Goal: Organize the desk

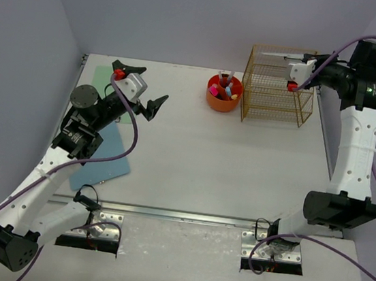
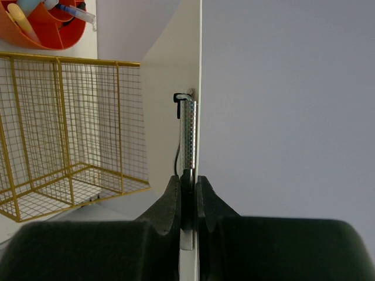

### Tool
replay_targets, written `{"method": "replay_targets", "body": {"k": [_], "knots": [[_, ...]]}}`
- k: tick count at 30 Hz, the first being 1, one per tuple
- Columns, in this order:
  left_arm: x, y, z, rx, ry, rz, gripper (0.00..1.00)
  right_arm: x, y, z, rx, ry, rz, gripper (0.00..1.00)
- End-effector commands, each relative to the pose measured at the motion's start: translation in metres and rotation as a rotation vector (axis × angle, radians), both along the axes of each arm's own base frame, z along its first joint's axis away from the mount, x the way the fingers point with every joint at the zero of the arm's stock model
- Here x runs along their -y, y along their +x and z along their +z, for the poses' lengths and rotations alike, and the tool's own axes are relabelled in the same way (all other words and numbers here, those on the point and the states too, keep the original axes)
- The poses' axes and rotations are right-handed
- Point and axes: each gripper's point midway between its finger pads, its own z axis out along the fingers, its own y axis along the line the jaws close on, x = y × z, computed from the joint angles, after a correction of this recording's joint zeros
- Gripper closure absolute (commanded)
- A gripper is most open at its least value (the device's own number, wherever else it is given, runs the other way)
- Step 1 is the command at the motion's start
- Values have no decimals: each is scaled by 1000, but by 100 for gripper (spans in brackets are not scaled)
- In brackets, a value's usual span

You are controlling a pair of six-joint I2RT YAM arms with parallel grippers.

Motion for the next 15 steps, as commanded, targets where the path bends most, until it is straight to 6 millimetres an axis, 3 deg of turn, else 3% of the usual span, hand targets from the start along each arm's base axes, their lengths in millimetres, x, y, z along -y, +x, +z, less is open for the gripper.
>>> {"method": "replay_targets", "body": {"k": [1, 15], "knots": [[5, -2, 8, 33, -17, -24, 0, -3, 8, 12, 92, -69, 64, 100], [7, 0, 0, 13, -1, -29, 0, 9, 26, -29, 22, -95, 35, 100]]}}
